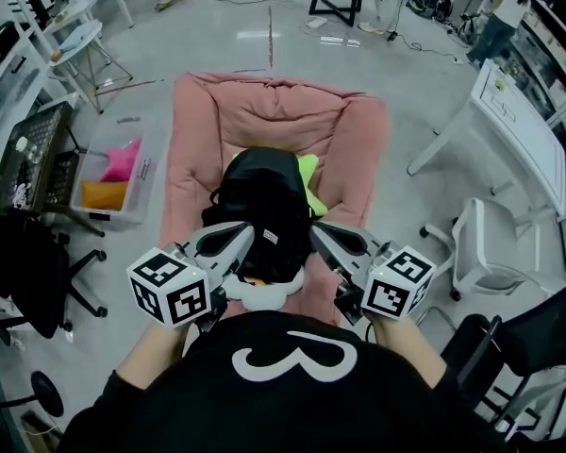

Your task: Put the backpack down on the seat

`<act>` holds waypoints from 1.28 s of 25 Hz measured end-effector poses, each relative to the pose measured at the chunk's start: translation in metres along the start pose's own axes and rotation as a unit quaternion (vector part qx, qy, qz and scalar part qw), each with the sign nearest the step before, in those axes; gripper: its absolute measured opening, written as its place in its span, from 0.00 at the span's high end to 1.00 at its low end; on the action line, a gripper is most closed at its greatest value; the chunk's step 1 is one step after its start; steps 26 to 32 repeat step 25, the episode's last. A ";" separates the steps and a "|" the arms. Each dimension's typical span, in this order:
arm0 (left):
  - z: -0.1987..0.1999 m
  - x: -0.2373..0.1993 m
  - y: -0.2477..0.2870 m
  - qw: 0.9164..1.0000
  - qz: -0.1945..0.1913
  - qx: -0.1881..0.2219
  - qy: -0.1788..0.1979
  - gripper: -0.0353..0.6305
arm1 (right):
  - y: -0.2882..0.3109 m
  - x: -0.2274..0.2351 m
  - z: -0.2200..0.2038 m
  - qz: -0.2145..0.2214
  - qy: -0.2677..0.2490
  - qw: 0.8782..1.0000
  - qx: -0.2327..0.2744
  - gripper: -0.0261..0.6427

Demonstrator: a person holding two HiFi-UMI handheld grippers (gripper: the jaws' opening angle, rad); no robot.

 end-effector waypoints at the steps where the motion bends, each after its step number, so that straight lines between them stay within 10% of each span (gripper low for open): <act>1: 0.003 0.001 -0.001 1.000 0.004 0.001 0.008 0.94 | 0.000 -0.003 0.003 0.008 0.002 1.000 0.003 0.95; 32: 0.023 -0.042 -0.002 0.999 0.012 -0.016 0.030 0.94 | 0.049 0.003 0.011 0.000 -0.009 1.000 -0.012 0.96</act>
Point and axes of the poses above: the fingertips, and each gripper's own axes: y forward along the fingers, x to its right, z out of its top, the point moved 8 cm from there along -y, backward along the fingers, and after that the axes turned 4 degrees about -z, right-handed, at the moved point
